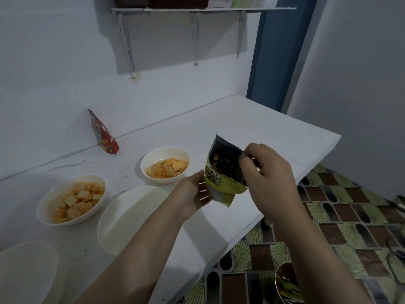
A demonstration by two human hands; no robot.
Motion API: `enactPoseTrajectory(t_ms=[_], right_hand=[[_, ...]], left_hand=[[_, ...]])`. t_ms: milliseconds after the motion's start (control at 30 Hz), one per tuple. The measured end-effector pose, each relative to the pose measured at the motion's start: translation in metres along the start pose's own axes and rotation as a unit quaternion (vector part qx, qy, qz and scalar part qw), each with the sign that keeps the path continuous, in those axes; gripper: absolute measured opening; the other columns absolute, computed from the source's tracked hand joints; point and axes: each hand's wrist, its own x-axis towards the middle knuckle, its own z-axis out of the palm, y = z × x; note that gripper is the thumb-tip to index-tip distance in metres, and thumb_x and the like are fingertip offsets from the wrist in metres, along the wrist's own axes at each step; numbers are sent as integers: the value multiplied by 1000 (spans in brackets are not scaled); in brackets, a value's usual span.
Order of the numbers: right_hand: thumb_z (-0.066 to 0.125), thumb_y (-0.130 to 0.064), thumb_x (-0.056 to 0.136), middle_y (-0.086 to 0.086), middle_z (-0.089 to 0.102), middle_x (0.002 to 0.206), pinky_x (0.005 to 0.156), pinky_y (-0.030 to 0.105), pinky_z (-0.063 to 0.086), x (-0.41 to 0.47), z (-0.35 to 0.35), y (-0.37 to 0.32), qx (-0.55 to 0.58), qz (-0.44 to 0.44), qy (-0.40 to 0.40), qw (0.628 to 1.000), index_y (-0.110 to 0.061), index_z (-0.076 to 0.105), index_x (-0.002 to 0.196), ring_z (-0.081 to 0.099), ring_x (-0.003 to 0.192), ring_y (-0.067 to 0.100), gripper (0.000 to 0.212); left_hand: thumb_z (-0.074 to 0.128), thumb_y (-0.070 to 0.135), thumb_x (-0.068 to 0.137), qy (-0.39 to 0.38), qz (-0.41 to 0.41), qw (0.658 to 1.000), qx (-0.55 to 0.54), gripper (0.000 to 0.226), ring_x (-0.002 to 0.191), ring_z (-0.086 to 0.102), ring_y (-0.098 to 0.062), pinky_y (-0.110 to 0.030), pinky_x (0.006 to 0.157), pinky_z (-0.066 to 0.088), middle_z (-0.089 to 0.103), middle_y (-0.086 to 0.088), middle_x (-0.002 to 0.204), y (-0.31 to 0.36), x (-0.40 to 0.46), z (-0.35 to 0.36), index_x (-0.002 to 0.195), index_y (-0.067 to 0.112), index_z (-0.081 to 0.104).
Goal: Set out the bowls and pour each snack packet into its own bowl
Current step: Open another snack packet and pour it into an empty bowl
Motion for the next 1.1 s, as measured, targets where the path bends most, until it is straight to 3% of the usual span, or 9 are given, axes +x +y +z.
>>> enactPoseTrajectory(t_ms=[133,233,300,400,467,600,800,967,1100], right_hand=[[48,-12,96,-7,45,67,54,6,36,-3,-10,-6,14,-16,-23,1000,-25,44,65,46,68,-5,34],[48,-16,96,-4,51,75,57,11,39,-4,-12,-9,-4,-48,-63,997,-18,53,73,50,76,4,23],[49,-18,94,-2,53,76,57,18,40,-4,-12,-11,-20,-64,-70,995,-15,55,76,50,77,12,20],[49,-16,92,1,54,70,59,32,42,-3,-19,-14,-56,-68,-40,995,-11,54,73,50,69,15,20],[49,-15,91,2,55,67,56,34,41,-2,-24,-18,-66,-67,-14,996,-9,56,72,50,64,15,21],[50,-14,91,3,57,66,53,32,38,-1,-24,-32,-43,-71,9,997,-10,53,69,50,61,16,23],[51,-18,92,2,60,69,51,24,40,2,-10,-61,31,-87,-20,996,-9,57,72,56,67,14,23],[54,-13,91,-1,55,63,50,12,35,-3,17,-102,116,-111,-57,985,-5,55,69,53,63,1,23],[56,-10,90,-6,52,58,49,11,34,-18,47,-139,173,-133,-97,971,-6,55,67,54,60,-1,24]], left_hand=[[43,24,105,-16,-48,993,-109,35,118,60,-34,-47,96,52,64,-20,127,0,4,-2,129,3,58],[41,35,105,-34,-74,984,-161,38,105,63,-34,-45,81,54,73,-19,103,2,0,2,112,8,66],[42,36,105,-24,-46,985,-165,37,98,64,-34,-43,71,55,74,-17,91,5,-2,5,110,9,67],[51,36,101,7,9,988,-155,39,109,64,-38,-47,77,59,71,-18,112,8,1,2,128,11,61],[54,34,100,21,37,987,-153,37,108,65,-40,-53,80,57,71,-20,112,12,-1,2,124,8,62],[49,26,102,27,78,983,-162,27,92,67,-35,-43,73,56,75,-18,95,21,-10,1,102,6,67],[40,31,104,17,115,975,-188,36,94,65,-34,-37,59,61,69,-19,109,32,-36,-38,116,5,62],[37,35,105,52,150,963,-218,43,102,64,-36,-46,79,55,70,-20,111,45,-73,-88,115,3,65],[51,42,98,138,155,947,-246,45,104,67,-37,-48,75,58,70,-19,113,56,-96,-148,123,7,64]])
